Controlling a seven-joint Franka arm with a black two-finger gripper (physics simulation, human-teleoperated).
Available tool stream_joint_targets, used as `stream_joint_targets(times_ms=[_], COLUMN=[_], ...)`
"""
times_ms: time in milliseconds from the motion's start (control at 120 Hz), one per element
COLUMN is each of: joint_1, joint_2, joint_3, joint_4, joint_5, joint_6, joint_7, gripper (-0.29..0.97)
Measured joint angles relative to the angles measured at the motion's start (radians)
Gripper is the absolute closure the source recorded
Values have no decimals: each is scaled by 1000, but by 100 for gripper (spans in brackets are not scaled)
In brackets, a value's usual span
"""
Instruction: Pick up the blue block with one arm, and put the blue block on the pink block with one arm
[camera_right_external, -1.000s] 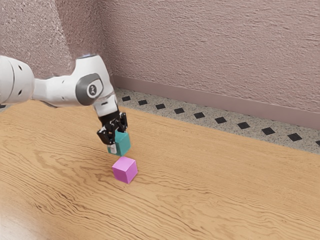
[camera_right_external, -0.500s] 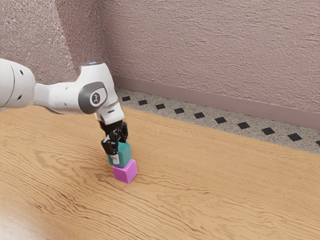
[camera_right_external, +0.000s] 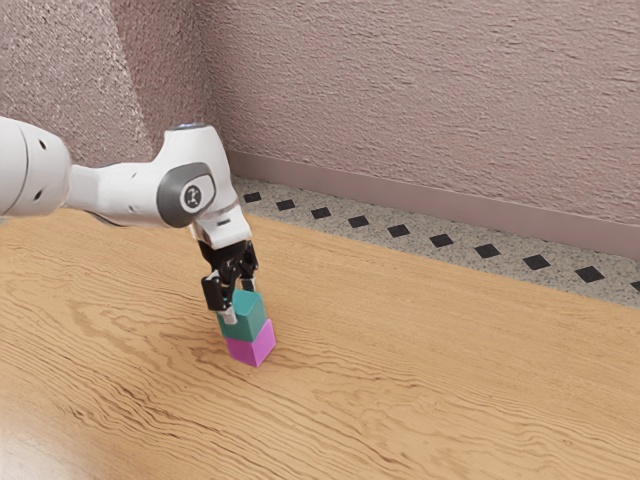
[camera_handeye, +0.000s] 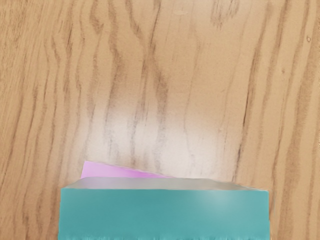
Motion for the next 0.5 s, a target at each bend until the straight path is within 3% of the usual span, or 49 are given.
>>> stream_joint_targets(times_ms=[175,267,358,500], joint_1=[-20,-38,-155,-129], joint_2=[-183,-256,-316,-334], joint_3=[-1,14,135,167], joint_4=[25,200,346,461], joint_5=[-4,27,67,89], joint_6=[-70,-241,-423,-585], joint_7=[-3,-35,-93,-174], gripper=[3,2,1,1])
